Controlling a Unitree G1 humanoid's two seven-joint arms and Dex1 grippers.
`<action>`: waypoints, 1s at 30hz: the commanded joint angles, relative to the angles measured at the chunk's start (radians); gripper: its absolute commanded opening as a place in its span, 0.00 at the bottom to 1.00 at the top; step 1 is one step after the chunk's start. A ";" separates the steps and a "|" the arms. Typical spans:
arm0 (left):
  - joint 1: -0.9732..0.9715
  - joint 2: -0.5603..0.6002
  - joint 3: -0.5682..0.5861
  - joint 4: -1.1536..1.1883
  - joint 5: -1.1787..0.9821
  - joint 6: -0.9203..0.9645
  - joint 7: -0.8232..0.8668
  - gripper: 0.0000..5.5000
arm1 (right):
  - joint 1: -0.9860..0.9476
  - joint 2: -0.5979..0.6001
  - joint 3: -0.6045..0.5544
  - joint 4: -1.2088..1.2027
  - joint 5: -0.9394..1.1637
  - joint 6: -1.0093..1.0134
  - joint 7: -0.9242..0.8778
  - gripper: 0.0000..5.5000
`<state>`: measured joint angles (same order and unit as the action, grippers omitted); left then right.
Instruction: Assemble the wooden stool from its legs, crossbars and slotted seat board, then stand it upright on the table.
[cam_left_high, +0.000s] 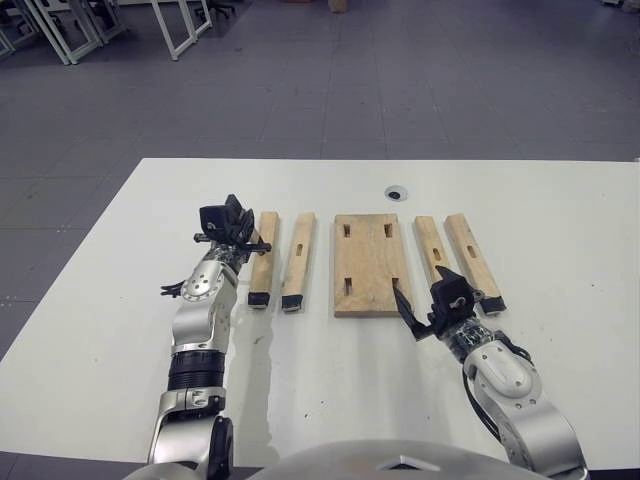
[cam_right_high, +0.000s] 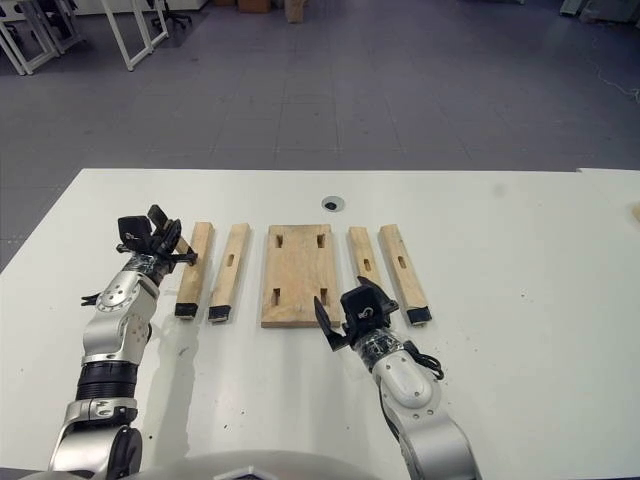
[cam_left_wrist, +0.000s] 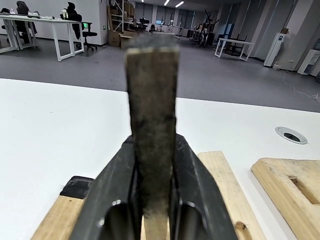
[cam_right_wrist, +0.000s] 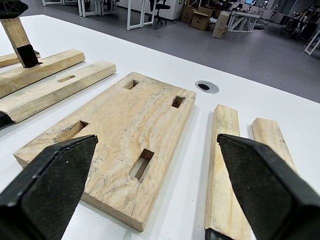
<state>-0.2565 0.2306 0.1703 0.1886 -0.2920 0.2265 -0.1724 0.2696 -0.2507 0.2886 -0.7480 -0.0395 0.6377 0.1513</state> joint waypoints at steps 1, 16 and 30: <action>-0.011 -0.017 -0.004 -0.008 -0.003 0.045 -0.001 0.08 | -0.008 -0.001 -0.004 -0.001 -0.006 0.017 0.003 0.80; -0.005 -0.112 0.036 -0.194 0.025 0.223 0.249 0.08 | -0.006 0.001 -0.001 0.000 -0.015 0.011 -0.005 0.80; -0.055 -0.109 0.071 -0.121 0.116 0.111 0.297 0.08 | -0.004 0.014 0.003 0.004 -0.017 0.009 -0.014 0.80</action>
<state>-0.2866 0.1322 0.2396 0.0501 -0.1609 0.3448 0.1397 0.2671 -0.2390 0.2914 -0.7430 -0.0468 0.6378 0.1396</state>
